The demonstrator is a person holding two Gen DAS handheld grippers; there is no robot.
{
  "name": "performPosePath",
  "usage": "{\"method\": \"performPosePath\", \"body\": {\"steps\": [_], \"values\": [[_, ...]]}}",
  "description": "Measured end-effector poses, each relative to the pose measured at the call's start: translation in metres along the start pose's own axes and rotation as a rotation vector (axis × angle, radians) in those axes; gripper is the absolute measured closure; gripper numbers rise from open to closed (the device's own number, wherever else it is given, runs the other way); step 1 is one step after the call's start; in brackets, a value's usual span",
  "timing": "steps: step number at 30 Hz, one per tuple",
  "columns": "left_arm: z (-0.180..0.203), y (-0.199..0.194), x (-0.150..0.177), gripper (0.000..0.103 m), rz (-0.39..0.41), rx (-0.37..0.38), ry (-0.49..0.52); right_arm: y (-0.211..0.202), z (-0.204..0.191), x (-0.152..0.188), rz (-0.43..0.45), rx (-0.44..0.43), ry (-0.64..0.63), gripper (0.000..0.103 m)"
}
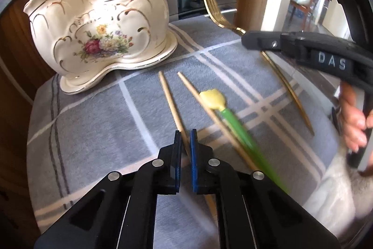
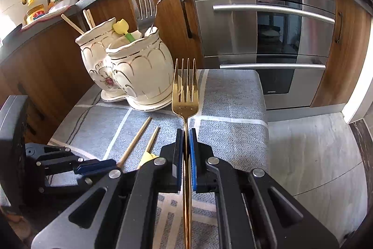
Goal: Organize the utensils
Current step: 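Grasp a gold fork with the right tool while the left tool grasps a wooden chopstick, then lift the chopstick and gold fork and lower them into the ceramic holder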
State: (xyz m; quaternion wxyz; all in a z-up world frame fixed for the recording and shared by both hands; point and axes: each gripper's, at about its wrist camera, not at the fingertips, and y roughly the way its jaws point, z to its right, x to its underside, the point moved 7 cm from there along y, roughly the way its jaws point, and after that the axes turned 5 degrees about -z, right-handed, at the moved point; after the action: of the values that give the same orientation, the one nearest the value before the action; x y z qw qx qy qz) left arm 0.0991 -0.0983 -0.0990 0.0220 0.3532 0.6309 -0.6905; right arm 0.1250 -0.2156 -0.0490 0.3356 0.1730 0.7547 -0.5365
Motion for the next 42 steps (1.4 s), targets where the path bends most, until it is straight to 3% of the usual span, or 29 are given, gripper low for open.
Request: {"method": "performPosePath", "body": {"steps": [6,13,17,22,42], "values": [[-0.018,-0.005,0.010,0.096,-0.032,-0.058,0.017,-0.001,-0.003,-0.001,0.007,-0.008,-0.002,0.098],[-0.024,-0.001,0.003,0.089,-0.019,-0.042,-0.022,-0.011,-0.010,-0.004,0.057,-0.031,-0.018,0.097],[-0.024,-0.001,0.004,0.097,0.008,-0.038,-0.002,-0.024,-0.012,-0.009,0.119,-0.048,-0.031,0.098],[-0.025,-0.007,0.008,0.098,0.038,-0.034,0.012,-0.043,-0.019,-0.014,0.196,-0.064,-0.059,0.098],[-0.022,-0.126,-0.004,0.098,0.514,0.032,0.053,-0.086,-0.045,-0.037,0.409,-0.003,-0.089,0.098]]}}
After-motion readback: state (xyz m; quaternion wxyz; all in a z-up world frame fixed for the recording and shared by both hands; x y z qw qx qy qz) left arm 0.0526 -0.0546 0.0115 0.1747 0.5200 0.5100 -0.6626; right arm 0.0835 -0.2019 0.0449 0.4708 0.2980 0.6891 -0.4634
